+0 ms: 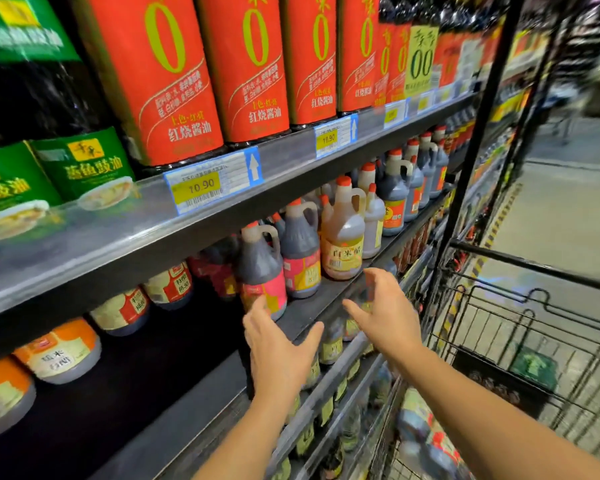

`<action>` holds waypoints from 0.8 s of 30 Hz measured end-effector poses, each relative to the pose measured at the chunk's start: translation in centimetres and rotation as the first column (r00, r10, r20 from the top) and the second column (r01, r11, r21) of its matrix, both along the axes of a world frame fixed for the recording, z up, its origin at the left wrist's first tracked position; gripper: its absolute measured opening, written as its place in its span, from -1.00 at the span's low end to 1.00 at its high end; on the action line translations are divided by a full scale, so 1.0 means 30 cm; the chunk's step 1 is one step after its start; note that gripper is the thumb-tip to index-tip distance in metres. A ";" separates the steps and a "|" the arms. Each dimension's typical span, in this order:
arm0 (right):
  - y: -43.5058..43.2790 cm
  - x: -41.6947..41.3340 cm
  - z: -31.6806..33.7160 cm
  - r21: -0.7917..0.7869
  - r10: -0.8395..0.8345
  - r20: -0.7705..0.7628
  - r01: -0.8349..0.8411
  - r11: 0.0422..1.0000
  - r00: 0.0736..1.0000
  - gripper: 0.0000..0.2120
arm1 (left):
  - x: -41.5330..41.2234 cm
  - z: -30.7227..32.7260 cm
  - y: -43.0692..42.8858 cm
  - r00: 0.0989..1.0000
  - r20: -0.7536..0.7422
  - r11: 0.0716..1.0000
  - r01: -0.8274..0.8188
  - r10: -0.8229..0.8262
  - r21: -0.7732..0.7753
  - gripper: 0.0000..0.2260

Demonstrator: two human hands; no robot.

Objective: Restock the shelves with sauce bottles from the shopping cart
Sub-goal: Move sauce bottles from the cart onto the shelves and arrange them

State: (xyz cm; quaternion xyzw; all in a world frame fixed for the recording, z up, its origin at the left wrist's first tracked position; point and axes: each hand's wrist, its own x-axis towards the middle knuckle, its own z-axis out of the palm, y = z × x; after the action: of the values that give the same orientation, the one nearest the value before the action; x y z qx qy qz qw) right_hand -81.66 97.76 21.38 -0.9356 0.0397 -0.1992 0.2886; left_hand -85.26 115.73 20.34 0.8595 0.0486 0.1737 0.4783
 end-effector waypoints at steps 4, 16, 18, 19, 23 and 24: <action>-0.151 -0.136 -0.065 0.021 -0.101 -0.067 0.103 0.994 0.993 -0.42 | -0.041 -0.032 -0.122 0.986 0.036 0.986 0.165 -0.164 -0.022 -0.23; -0.662 -0.400 -0.474 0.149 -0.383 -0.386 0.466 0.872 0.840 -0.41 | -0.009 -0.371 -0.601 0.783 -0.312 0.825 0.565 -0.539 -0.007 -0.42; -0.744 -0.423 -0.581 0.165 -0.401 -0.467 0.523 0.836 0.788 -0.43 | 0.012 -0.459 -0.682 0.741 -0.382 0.801 0.598 -0.552 0.002 -0.41; -0.781 -0.434 -0.635 0.174 -0.405 -0.509 0.552 0.816 0.760 -0.46 | 0.023 -0.508 -0.720 0.720 -0.417 0.790 0.613 -0.554 0.009 -0.44; -0.916 -0.447 -0.842 0.213 -0.377 -0.654 0.639 0.739 0.655 -0.46 | 0.064 -0.712 -0.860 0.628 -0.563 0.744 0.667 -0.537 0.034 -0.51; -0.945 -0.447 -0.895 0.227 -0.359 -0.681 0.650 0.725 0.638 -0.42 | 0.073 -0.762 -0.891 0.609 -0.602 0.744 0.667 -0.517 0.036 -0.48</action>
State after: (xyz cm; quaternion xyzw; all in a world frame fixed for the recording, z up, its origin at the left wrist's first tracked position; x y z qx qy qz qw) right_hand -95.06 69.40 -5.46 -0.8018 0.4414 0.0441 0.4004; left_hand -83.06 88.99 -2.53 0.8913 -0.1271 -0.2486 0.3573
